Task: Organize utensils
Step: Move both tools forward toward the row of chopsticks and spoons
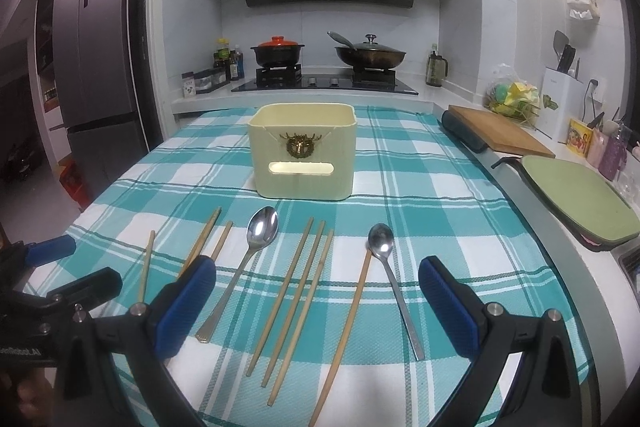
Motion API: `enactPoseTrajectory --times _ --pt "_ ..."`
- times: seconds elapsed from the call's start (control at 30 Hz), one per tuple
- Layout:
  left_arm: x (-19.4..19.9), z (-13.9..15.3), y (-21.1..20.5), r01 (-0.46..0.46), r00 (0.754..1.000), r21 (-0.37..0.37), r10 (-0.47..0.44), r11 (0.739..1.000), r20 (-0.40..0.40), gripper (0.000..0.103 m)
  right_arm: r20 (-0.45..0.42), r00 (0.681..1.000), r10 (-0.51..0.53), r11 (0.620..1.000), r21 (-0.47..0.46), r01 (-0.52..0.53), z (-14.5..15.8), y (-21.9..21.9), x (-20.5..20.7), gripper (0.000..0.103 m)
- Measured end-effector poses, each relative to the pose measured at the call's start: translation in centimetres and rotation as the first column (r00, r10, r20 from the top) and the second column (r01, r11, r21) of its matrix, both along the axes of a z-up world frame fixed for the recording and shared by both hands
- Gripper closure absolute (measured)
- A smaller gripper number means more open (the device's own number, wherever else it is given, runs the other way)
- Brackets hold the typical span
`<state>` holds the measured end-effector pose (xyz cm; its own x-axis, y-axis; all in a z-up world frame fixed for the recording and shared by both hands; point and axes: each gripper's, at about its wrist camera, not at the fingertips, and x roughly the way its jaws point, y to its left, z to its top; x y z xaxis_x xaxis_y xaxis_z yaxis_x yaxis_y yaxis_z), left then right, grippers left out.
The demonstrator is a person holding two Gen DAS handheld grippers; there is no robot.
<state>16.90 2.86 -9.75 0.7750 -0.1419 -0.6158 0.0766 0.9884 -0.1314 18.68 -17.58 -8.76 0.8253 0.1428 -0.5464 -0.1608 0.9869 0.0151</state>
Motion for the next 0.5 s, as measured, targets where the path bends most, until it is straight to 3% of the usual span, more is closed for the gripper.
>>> enactPoseTrajectory --times 0.5 --pt "-2.8 1.5 -1.7 0.019 0.997 0.052 -0.024 0.998 0.080 0.001 0.064 0.997 -0.040 0.999 0.014 0.040 1.4 -2.1 -2.9 0.000"
